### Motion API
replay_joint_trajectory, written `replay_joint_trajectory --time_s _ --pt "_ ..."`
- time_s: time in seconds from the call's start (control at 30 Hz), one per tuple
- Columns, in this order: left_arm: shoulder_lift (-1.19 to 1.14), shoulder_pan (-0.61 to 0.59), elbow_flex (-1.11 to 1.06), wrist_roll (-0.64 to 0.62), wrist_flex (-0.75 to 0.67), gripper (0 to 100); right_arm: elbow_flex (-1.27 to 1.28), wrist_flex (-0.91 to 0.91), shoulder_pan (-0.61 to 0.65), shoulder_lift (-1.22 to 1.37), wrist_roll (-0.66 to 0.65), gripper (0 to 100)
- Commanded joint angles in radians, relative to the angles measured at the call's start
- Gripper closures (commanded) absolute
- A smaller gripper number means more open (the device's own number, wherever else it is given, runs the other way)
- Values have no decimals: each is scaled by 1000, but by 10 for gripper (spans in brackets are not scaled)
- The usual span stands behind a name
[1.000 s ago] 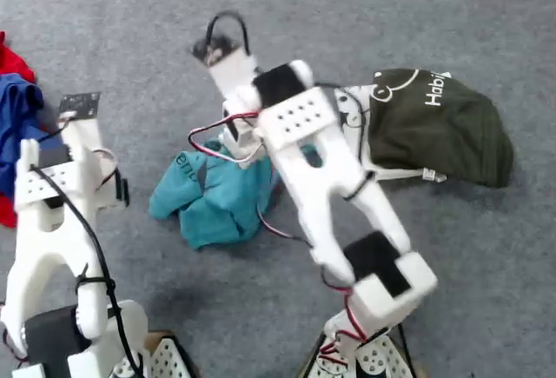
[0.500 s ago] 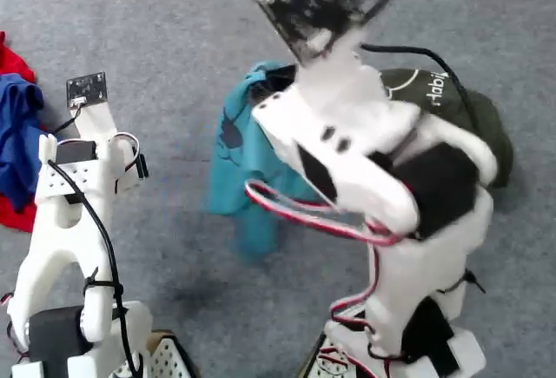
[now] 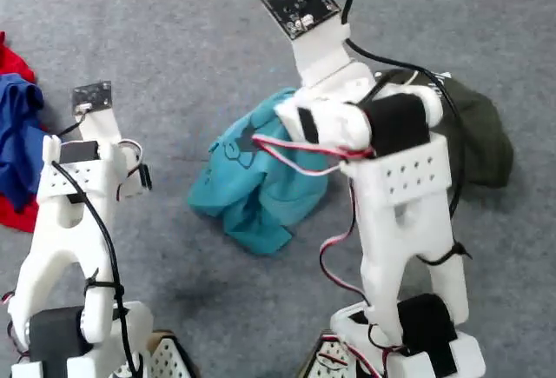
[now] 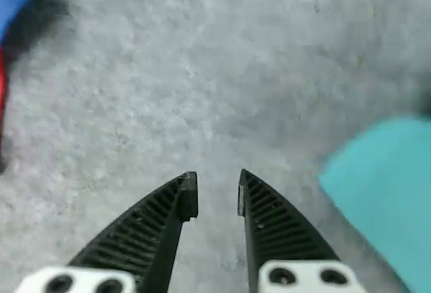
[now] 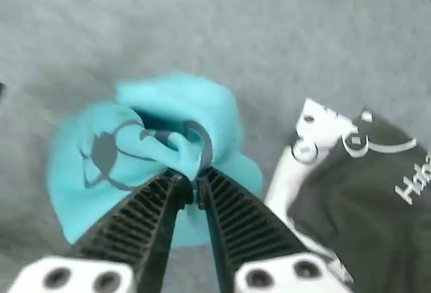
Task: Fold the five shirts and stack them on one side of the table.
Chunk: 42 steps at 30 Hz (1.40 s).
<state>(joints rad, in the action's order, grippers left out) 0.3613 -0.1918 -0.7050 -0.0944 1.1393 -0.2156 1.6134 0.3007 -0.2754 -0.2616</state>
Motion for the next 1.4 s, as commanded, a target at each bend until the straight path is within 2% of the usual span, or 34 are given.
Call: replay_joint_trajectory --time_s 0.0,0.13,0.23,0.4,0.47,0.57,0.63,0.73,0.87,0.97,1.1,1.23,1.3,1.37 --pt "32 120 27 -6 84 872 148 -84 -94 -22 -75 985" --pt "69 343 35 -2 186 872 325 -222 -175 -22 -172 985" --pt "155 484 35 6 236 872 400 -334 -187 -22 -193 985" --pt "331 631 4 80 252 872 453 -471 -170 -22 -192 985" --pt "348 634 -53 75 170 853 458 -482 -167 -22 -189 985" --pt "334 636 -160 57 48 759 461 -483 -169 -22 -187 985" --pt "311 639 -225 -31 -52 710 463 -483 -170 -22 -187 985" --pt "270 636 -277 -160 -192 704 463 -482 -170 -22 -186 985" --pt "160 644 -302 -176 -307 712 463 -480 -170 -22 -186 985" --pt "55 636 -292 -173 -342 802 460 -480 -172 -22 -186 985" --pt "-54 634 -259 -172 -358 978 456 -480 -172 -22 -186 985" --pt "-92 591 -193 -172 -295 973 456 -479 -172 -24 -186 985" --pt "-91 527 -142 -170 -232 972 456 -479 -172 -28 -186 985" --pt "-91 446 -64 -114 -144 972 456 -476 -172 -30 -186 984"
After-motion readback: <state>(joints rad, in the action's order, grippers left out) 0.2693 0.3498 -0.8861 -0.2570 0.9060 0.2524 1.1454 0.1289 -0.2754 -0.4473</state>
